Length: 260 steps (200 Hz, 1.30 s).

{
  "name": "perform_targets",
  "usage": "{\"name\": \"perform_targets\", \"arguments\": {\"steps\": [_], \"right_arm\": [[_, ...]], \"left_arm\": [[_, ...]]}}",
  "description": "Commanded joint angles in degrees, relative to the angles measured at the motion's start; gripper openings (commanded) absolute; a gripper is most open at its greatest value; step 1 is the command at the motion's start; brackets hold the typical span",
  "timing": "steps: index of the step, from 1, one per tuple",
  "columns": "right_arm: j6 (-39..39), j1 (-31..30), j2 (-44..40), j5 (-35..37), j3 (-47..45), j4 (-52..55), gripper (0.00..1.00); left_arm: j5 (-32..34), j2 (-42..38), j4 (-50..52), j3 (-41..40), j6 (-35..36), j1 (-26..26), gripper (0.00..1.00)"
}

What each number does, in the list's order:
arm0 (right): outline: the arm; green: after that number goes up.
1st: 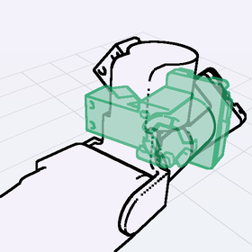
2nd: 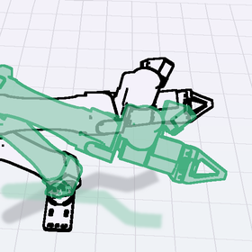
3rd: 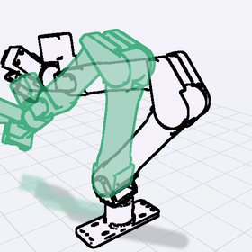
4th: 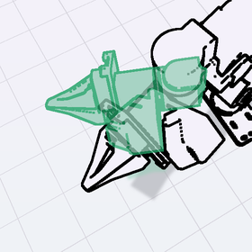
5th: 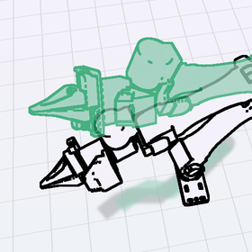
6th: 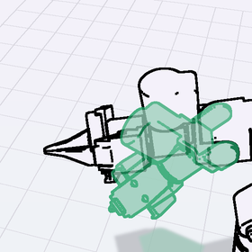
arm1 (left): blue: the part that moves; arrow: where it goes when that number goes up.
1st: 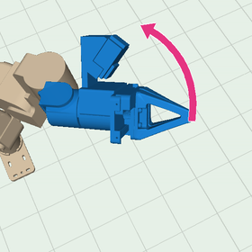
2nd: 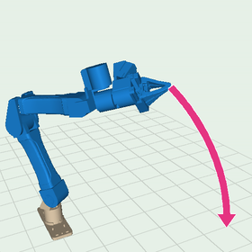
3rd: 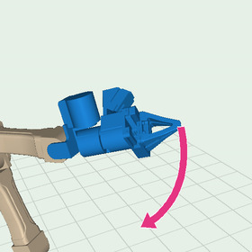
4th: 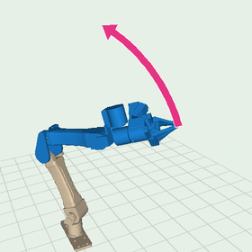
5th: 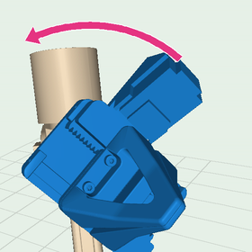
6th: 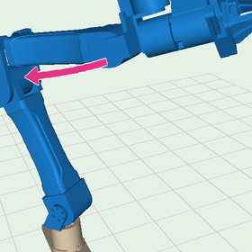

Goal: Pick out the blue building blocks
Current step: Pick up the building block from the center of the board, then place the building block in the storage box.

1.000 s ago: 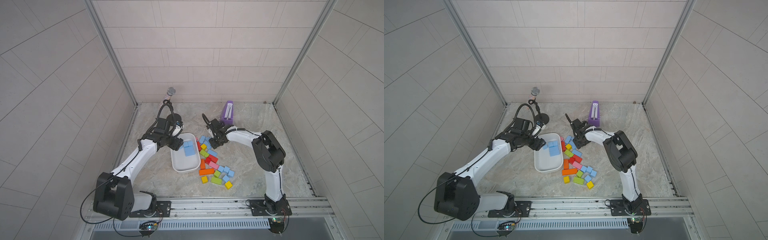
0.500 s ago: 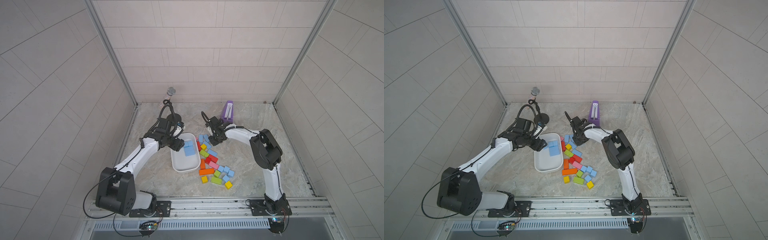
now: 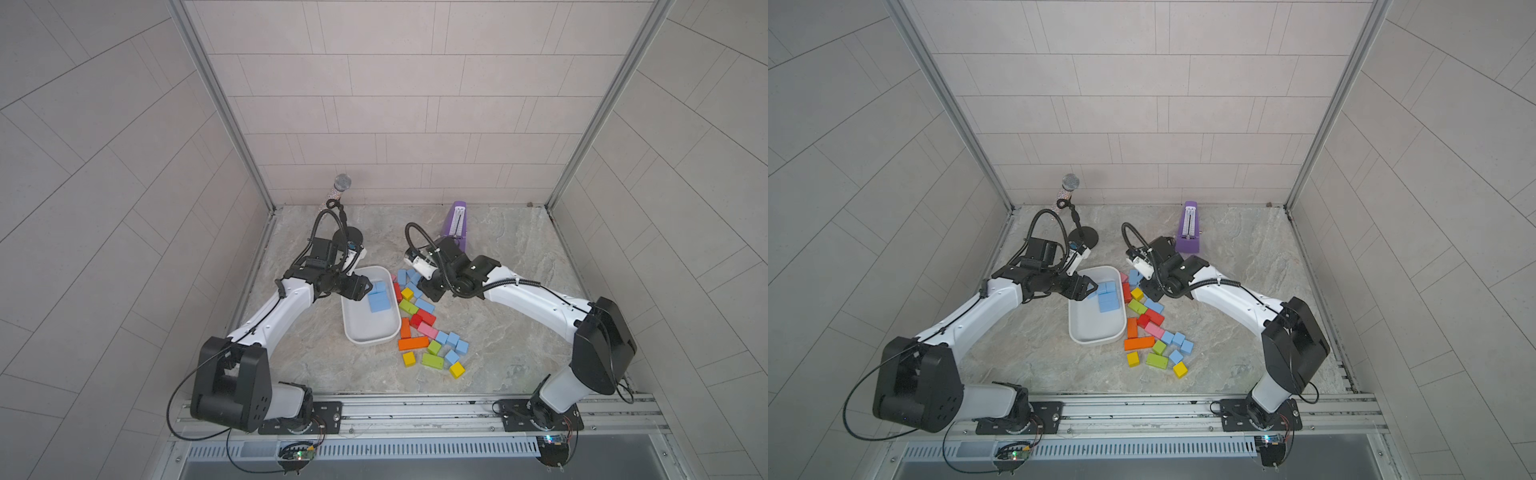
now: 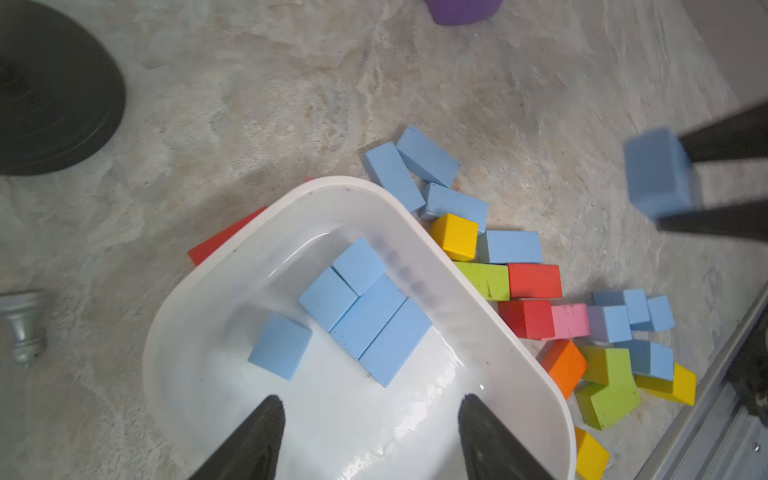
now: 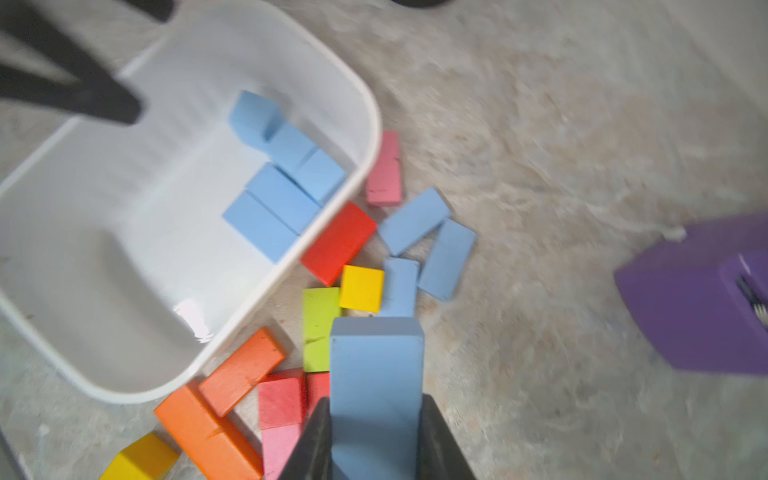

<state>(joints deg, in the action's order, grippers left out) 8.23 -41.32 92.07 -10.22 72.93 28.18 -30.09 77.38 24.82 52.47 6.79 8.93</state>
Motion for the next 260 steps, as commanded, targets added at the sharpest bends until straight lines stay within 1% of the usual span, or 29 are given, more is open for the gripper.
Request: {"name": "perform_targets", "arguments": {"steps": [1,20,38,50,56,60,69,86,99,117,144,179,223,260], "right_arm": [[11.71,-2.48,2.56,-3.42,4.32,3.42,0.18],[16.89,-3.94,6.41,-5.8,9.52,5.77,0.18],[21.61,-5.78,10.65,-6.16,14.43,8.21,0.18],[23.14,-7.09,13.73,-6.1,17.93,9.63,0.19],[23.15,-7.79,15.49,-6.04,19.76,10.29,0.2],[25.03,-8.22,16.5,-5.9,21.1,10.78,0.2],[26.03,-9.23,19.26,-5.95,24.06,12.25,0.2],[27.73,-10.91,24.0,-5.45,28.92,13.5,0.2],[28.22,-11.82,27.18,-4.93,32.0,13.51,0.21],[29.1,-12.59,30.96,-5.98,35.66,13.16,0.21],[29.6,-13.25,35.37,-6.92,39.43,12.35,0.21],[29.3,-13.44,40.46,-5.06,44.32,14.09,0.21],[28.08,-13.44,43.78,-1.2,47.35,14.38,0.22],[28.33,-13.52,44.67,-0.03,47.53,12.44,0.23]], "left_arm": [[-1.81,-3.85,-6.73,-3.04,-8.54,-6.61,0.72],[-2.47,-6.05,-9.53,-5.39,-12.35,-12.27,0.74],[-2.52,-7.14,-9.78,-6.04,-14.21,-16.62,0.75],[-3.05,-7.38,-10.12,-6.28,-15.8,-19.33,0.75],[-3.61,-7.42,-10.22,-6.4,-16.41,-20.43,0.75],[-4.07,-7.38,-10.23,-6.46,-16.71,-21.2,0.75],[-4.73,-7.58,-10.32,-6.72,-17.13,-22.69,0.75],[-5.08,-8.4,-10.4,-7.02,-17.2,-24.4,0.75],[-5.2,-8.88,-10.4,-7.05,-17.15,-25.15,0.75],[-5.33,-9.18,-10.32,-7.08,-17.02,-26.0,0.75],[-5.6,-9.29,-10.23,-7.03,-17.08,-26.43,0.75],[-6.36,-9.51,-10.39,-7.08,-16.83,-26.59,0.75],[-7.72,-9.58,-10.49,-7.03,-16.2,-26.59,0.75],[-7.89,-9.25,-10.67,-7.2,-16.25,-26.56,0.75]]}}
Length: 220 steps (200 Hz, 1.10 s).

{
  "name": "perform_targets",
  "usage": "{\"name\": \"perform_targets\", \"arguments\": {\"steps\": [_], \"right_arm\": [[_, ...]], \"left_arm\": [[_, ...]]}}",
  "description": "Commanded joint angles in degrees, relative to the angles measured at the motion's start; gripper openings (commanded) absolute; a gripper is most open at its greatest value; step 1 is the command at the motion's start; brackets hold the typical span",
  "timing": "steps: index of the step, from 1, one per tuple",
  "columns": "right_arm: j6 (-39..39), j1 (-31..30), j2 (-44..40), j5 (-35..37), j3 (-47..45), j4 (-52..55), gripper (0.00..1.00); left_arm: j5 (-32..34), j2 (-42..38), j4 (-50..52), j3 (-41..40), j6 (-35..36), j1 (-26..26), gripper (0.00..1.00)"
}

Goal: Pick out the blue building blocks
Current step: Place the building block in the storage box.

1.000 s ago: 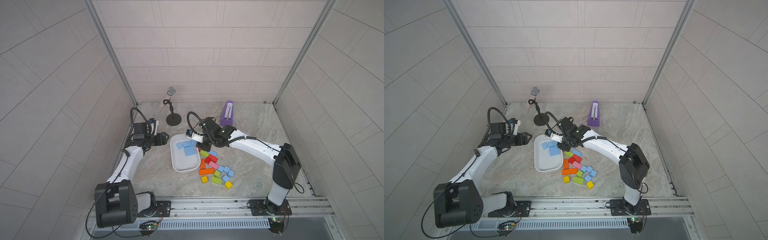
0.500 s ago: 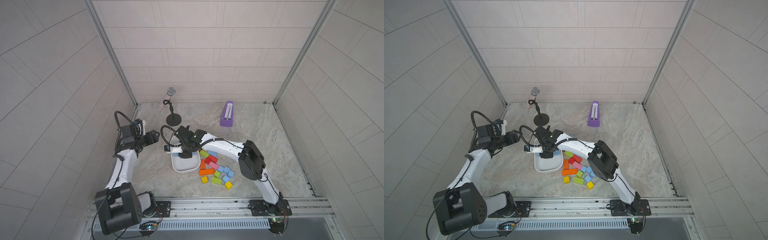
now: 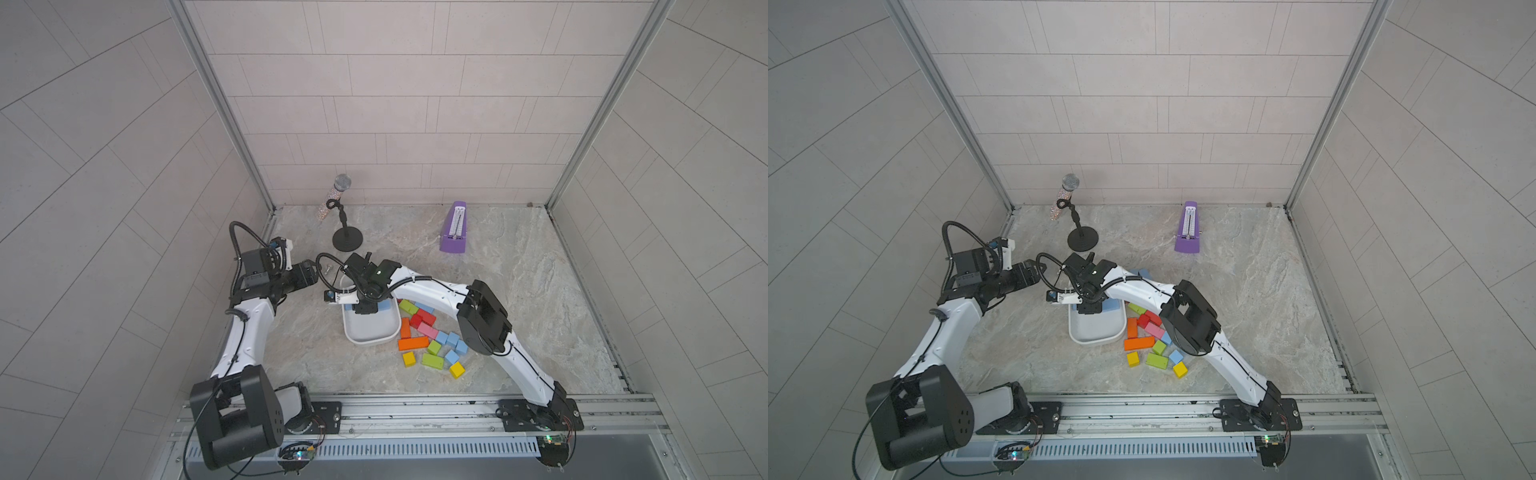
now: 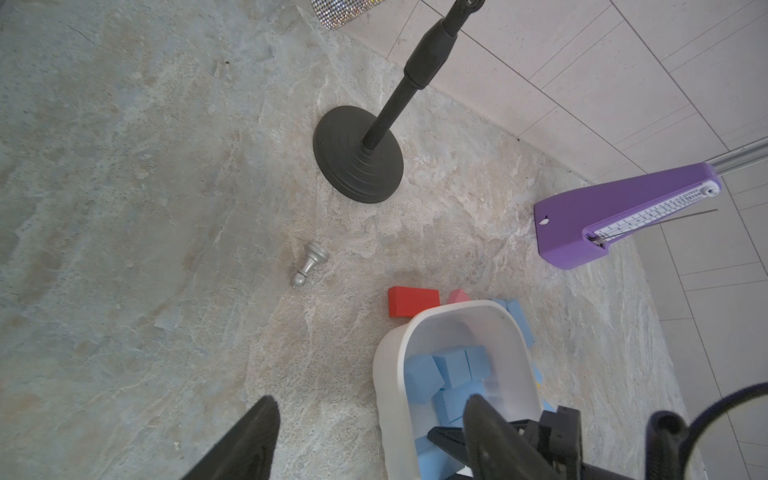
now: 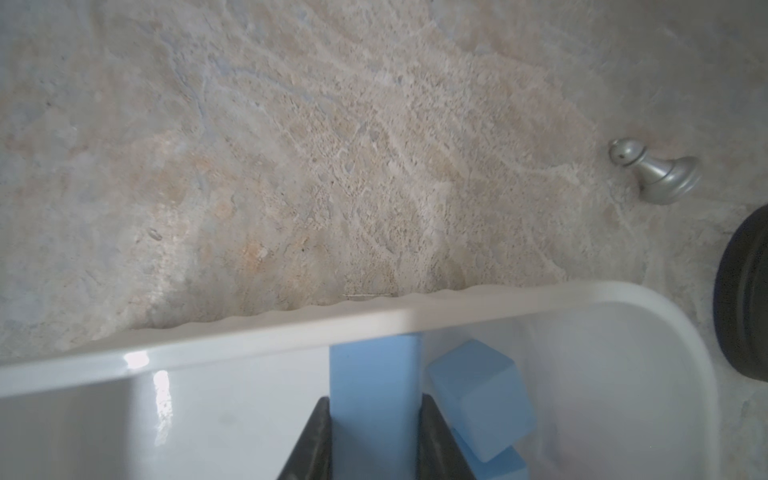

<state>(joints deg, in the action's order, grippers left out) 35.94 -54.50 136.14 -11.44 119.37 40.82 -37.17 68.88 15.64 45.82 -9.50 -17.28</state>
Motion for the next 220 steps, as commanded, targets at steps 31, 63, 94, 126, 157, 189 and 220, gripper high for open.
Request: {"name": "perform_targets", "arguments": {"steps": [31,63,94,126,157,189,220], "right_arm": [[0.25,-0.34,1.41,2.68,1.91,-1.12,0.26],[-0.58,-0.34,1.28,4.4,1.93,-2.8,0.35],[-1.89,-0.34,-0.26,4.81,2.0,-2.68,0.45],[-3.65,-0.34,-4.1,1.69,0.14,-3.49,0.49],[-7.47,0.15,-9.44,1.71,-4.0,-4.04,0.49],[-14.46,3.72,-17.55,-0.14,-13.67,-5.47,0.49],[-22.37,10.12,-25.59,-1.13,-25.05,-6.96,0.48]], "left_arm": [[-0.78,-0.55,-1.58,-0.59,-0.08,-0.5,0.75],[-0.83,-0.46,-1.62,-0.68,0.15,-0.45,0.75],[-0.78,-0.42,-1.82,-0.83,0.37,-0.47,0.75],[-1.55,-0.14,-2.5,-1.41,0.18,-0.39,0.75],[-3.71,-0.41,-3.23,-1.92,0.09,0.11,0.75],[-3.88,-0.15,-3.4,-2.23,1.75,3.43,0.74],[-2.94,0.72,-3.25,-2.55,3.53,8.02,0.74]]}}
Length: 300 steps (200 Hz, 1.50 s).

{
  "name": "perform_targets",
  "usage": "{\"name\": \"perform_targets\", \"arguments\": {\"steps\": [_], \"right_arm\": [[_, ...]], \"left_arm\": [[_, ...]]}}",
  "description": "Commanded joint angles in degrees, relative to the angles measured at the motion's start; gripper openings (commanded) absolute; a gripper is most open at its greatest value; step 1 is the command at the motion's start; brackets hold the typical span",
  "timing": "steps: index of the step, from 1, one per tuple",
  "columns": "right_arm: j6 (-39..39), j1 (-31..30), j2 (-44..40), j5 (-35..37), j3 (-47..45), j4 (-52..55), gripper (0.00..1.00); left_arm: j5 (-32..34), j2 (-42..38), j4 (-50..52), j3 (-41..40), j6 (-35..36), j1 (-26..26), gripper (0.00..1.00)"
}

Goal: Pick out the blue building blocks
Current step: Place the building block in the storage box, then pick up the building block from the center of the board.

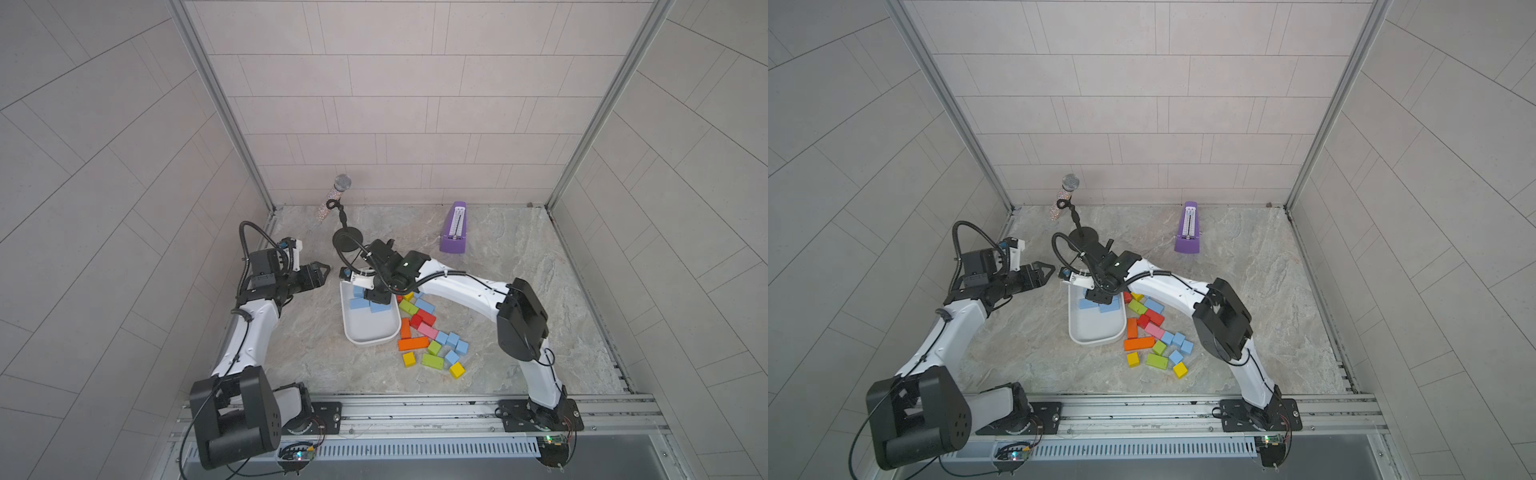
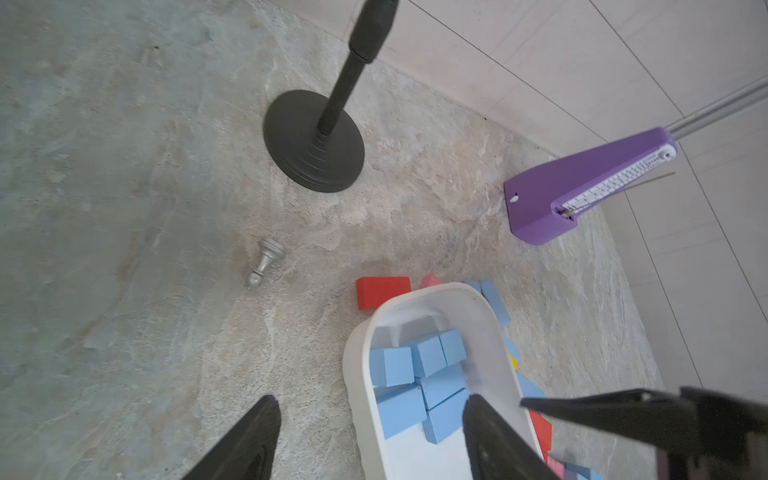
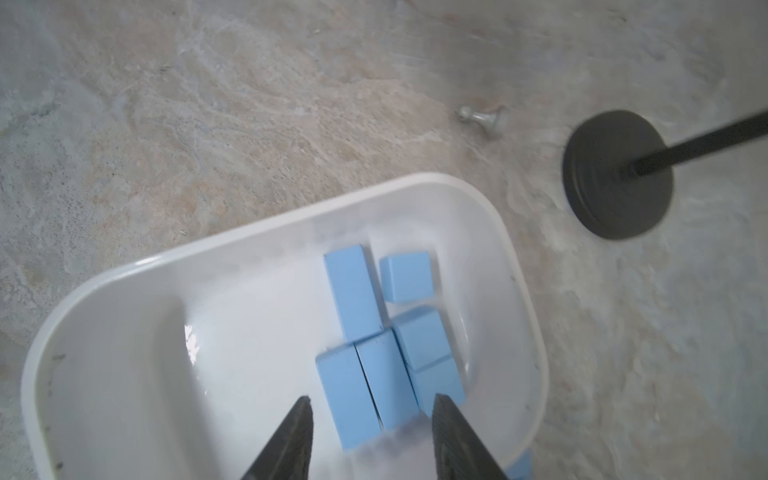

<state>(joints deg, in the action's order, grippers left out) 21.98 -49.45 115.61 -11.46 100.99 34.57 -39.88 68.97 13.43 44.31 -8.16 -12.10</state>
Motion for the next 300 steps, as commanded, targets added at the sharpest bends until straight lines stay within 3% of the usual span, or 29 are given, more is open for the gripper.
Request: {"name": "perform_targets", "arguments": {"steps": [1,44,80,168,254,272,300], "right_arm": [[-8.73,5.29,-5.32,-1.1,-7.03,-0.85,0.48],[-27.12,16.22,-10.6,-1.73,-19.07,-5.03,0.44],[-32.39,17.28,-6.67,0.3,-18.44,-5.7,0.43],[-32.18,17.14,7.51,2.24,-3.46,-1.43,0.45],[-30.91,17.02,14.05,4.38,1.25,2.66,0.46],[-30.73,16.93,14.78,5.32,1.71,3.74,0.42],[-30.3,16.69,14.21,5.7,1.98,4.28,0.28]], "left_arm": [[-0.17,0.64,-1.04,-1.01,2.24,2.99,0.74],[1.85,1.34,-1.04,-0.97,3.53,6.01,0.74],[3.06,1.88,-0.97,-1.16,5.05,6.18,0.74],[3.66,3.01,-0.47,-0.93,6.59,6.18,0.75],[3.76,4.07,-0.08,-0.43,6.85,6.19,0.75],[3.62,4.3,-0.03,-0.44,6.86,6.15,0.75],[3.84,4.45,-0.09,-0.33,6.85,6.22,0.75]]}}
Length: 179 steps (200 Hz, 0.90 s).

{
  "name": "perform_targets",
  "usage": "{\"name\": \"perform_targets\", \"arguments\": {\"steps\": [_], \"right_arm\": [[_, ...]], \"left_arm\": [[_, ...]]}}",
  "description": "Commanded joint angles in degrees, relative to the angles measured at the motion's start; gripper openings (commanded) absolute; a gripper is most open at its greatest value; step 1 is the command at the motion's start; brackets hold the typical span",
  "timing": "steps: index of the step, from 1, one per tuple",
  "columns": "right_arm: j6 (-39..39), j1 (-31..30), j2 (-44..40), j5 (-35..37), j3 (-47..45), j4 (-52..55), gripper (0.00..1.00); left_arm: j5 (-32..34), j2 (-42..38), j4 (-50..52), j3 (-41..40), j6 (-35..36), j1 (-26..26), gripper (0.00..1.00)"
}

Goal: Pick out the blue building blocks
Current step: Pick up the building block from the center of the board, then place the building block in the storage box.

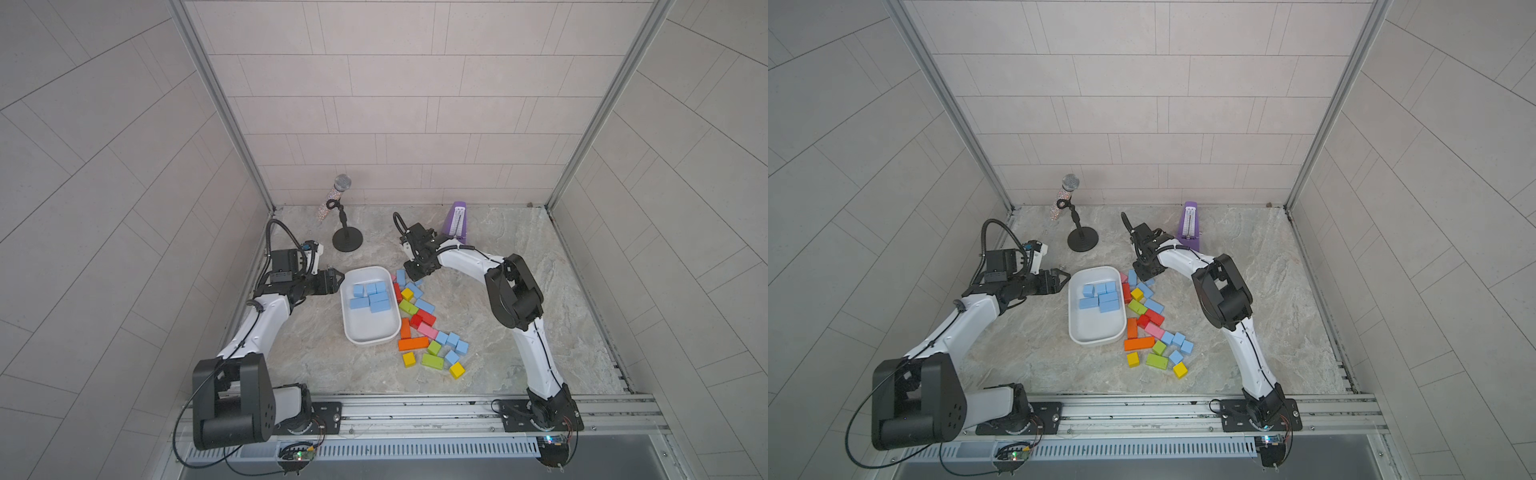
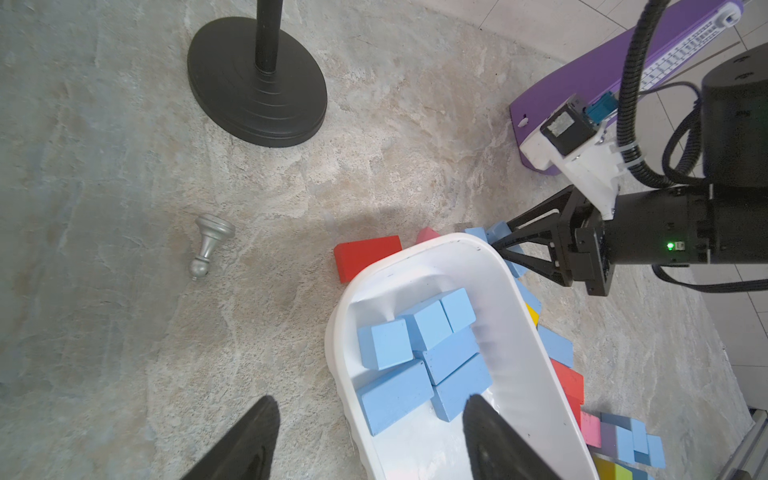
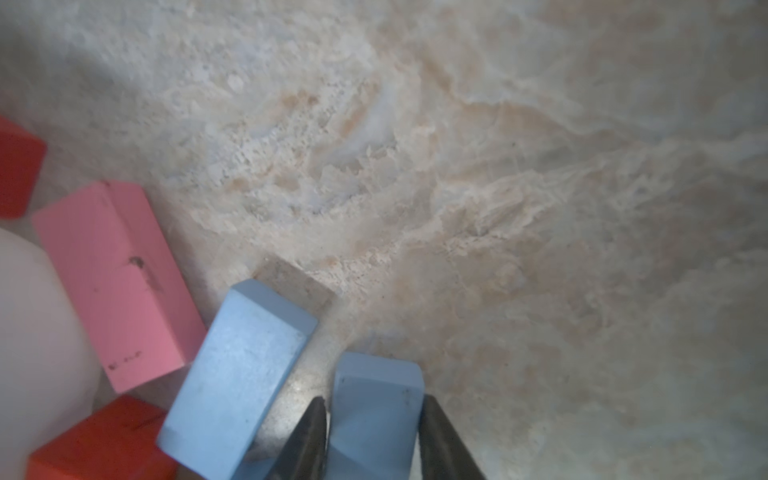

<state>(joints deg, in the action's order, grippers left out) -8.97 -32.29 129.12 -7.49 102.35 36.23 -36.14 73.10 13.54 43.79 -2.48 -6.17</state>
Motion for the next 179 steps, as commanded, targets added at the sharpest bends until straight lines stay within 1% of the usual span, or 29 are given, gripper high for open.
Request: {"name": "perform_targets", "arguments": {"steps": [1,24,34,54,70,92,123,132,149,164,179], "right_arm": [[0.68,-0.48,0.66,1.75,0.6,2.62,0.28],[2.59,-0.71,-1.8,1.27,0.55,2.45,0.24],[4.17,-0.99,-3.31,2.45,0.79,3.18,0.23],[9.72,-1.75,-6.97,4.25,1.0,5.23,0.23],[14.47,-2.99,-10.74,4.22,-0.14,5.95,0.23],[19.54,-6.2,-15.48,3.28,-1.48,6.84,0.23],[27.94,-12.71,-19.79,2.81,-1.91,7.76,0.23],[30.68,-14.87,-20.42,1.16,-2.21,7.63,0.25],[35.98,-18.33,-20.45,-4.14,-2.17,7.51,0.26],[38.15,-20.35,-18.79,-8.97,-0.98,6.76,0.26],[39.71,-21.69,-15.77,-11.06,1.32,7.1,0.26]], "left_arm": [[0.1,0.35,-0.23,0.22,1.16,0.29,0.75],[0.83,0.06,-0.03,0.48,0.82,0.19,0.75],[1.54,-0.06,0.08,0.75,0.49,0.19,0.75],[2.1,-0.41,-0.14,0.7,-0.28,0.2,0.75],[2.15,-0.63,-0.36,0.51,-1.36,-0.09,0.77],[1.23,-0.77,-1.56,0.17,-4.11,-1.86,0.79],[1.31,-1.95,-1.58,-0.1,-4.79,-3.82,0.85],[1.34,-2.33,-1.71,-0.19,-4.9,-4.47,0.87],[0.77,-2.52,-2.07,-0.37,-5.37,-5.87,0.88],[0.33,-2.5,-2.18,-0.18,-6.08,-7.28,0.88],[0.18,-2.8,-2.19,-0.11,-6.7,-8.66,0.88]]}}
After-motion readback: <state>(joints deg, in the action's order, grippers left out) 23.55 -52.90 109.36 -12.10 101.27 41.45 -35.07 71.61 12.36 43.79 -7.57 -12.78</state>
